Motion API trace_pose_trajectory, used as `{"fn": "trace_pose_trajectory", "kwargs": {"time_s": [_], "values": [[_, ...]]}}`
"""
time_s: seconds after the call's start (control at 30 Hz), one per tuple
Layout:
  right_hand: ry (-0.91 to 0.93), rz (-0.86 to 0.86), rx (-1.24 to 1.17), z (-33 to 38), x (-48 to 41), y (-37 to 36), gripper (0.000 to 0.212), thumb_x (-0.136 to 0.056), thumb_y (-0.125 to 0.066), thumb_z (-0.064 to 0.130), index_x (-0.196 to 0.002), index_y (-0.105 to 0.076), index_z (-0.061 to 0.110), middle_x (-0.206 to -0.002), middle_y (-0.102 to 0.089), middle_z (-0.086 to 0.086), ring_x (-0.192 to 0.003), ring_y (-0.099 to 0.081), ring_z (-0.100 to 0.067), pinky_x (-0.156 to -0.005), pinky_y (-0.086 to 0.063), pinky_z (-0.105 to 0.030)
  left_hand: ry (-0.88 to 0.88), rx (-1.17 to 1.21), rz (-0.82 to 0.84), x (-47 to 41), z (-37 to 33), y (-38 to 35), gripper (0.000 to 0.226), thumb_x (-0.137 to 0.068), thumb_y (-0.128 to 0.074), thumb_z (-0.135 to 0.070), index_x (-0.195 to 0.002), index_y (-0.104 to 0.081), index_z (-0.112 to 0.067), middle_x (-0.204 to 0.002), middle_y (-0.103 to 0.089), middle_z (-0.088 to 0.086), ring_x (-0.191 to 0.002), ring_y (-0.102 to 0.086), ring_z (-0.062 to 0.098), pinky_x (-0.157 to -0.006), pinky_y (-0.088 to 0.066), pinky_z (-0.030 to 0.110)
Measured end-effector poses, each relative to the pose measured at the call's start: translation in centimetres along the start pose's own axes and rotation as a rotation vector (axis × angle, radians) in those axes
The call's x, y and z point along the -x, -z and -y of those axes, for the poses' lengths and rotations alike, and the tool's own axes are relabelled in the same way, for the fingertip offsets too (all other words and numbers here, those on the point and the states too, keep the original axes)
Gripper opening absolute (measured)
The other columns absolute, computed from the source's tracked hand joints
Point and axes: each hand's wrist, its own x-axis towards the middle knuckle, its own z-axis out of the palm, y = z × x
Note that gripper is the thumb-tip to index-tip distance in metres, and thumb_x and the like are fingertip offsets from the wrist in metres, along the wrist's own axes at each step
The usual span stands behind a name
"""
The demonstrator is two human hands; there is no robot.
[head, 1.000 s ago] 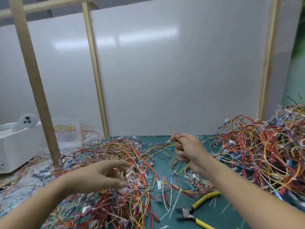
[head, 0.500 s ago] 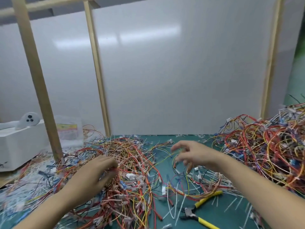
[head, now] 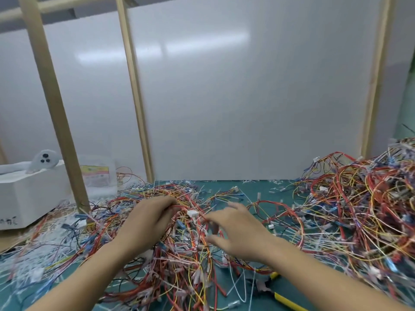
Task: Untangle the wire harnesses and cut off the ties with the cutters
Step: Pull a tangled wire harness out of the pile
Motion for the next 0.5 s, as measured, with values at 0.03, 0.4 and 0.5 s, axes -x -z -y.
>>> {"fn": "trace_pose_trajectory", "kwargs": {"time_s": [0.03,0.4,0.5], "values": [[-0.007,0.025,-0.075,-0.5,0.2,0.0,0.027,-0.096,-0.055,0.050,-0.109,-0.066,0.030,-0.092,-0.067,0.016,-0.090,-0.061,-0.005,-0.103,-0.041,-0.034,0.057,0.046,-0.027,-0.1,0.3,-0.2,0.011,-0.099,-0.057,-0.029,-0.095,-0.067,-0.031,-0.074,-0.063,-0.019,-0.065,-0.056,-0.004,-0.053,-0.041,0.021],[-0.438,-0.109,-0.278,-8.8,1.3,5.2,0.024,-0.097,-0.052,0.025,-0.116,-0.065,0.031,-0.085,-0.058,0.003,-0.073,-0.052,-0.006,-0.069,-0.043,-0.030,0.336,-0.404,0.099,0.7,7.9,3.7,0.036,-0.100,-0.046,-0.038,-0.135,-0.058,-0.038,-0.102,-0.058,0.002,-0.091,-0.052,0.018,-0.081,-0.051,0.038],[-0.502,0.030,-0.154,-8.5,2.3,5.7,0.052,-0.095,-0.049,0.040,-0.146,-0.041,0.033,-0.136,-0.044,-0.006,-0.131,-0.042,-0.023,-0.110,-0.037,-0.040,0.067,-0.537,0.341,2.7,3.8,1.8,0.052,-0.087,-0.037,-0.062,-0.139,-0.038,-0.060,-0.140,-0.039,-0.018,-0.131,-0.031,0.007,-0.120,-0.018,0.039]]}}
